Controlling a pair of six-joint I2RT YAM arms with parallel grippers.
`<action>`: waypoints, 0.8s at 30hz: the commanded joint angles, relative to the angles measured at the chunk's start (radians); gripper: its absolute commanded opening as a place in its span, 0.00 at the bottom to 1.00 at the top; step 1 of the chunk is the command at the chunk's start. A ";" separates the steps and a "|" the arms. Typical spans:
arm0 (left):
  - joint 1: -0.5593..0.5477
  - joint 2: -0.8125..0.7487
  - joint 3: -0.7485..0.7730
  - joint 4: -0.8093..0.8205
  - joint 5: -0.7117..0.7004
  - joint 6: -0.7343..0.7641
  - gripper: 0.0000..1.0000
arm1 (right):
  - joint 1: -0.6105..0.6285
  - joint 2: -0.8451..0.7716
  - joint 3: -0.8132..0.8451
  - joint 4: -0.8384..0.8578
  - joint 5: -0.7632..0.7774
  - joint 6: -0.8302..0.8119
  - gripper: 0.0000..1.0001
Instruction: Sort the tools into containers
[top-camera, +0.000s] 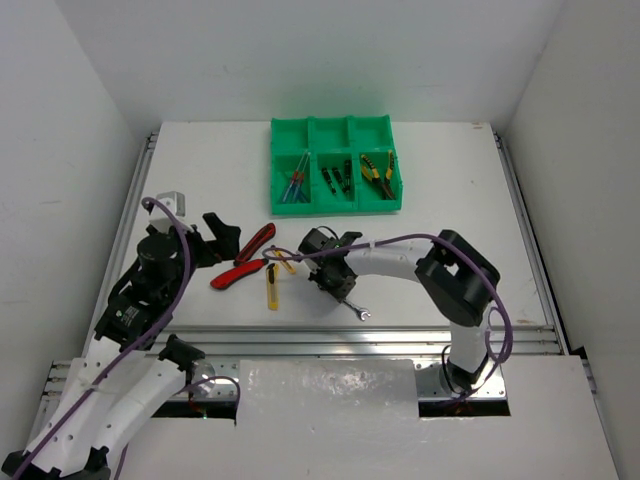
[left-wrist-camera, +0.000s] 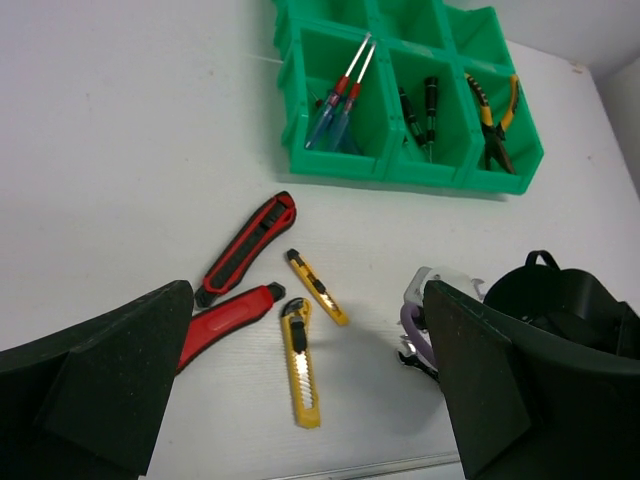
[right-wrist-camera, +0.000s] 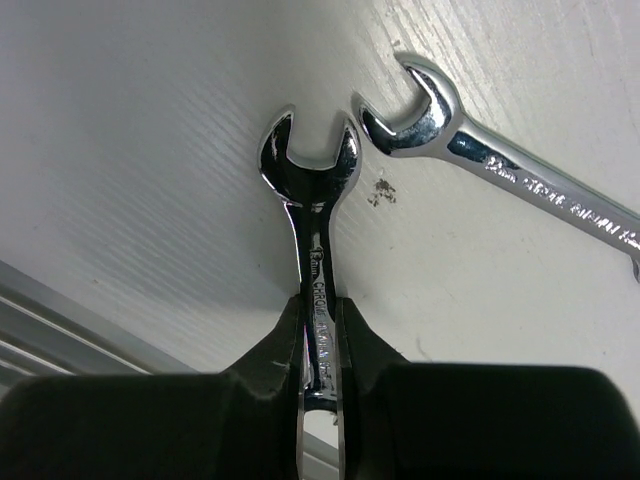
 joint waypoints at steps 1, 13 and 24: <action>0.007 -0.005 -0.001 0.008 0.032 -0.107 0.98 | 0.016 -0.009 -0.075 0.095 0.048 0.059 0.00; 0.002 0.039 -0.327 0.488 0.421 -0.380 0.98 | 0.015 -0.304 -0.175 0.192 0.033 0.093 0.00; -0.217 0.243 -0.501 1.129 0.414 -0.476 0.96 | 0.016 -0.562 -0.230 0.345 -0.063 0.146 0.00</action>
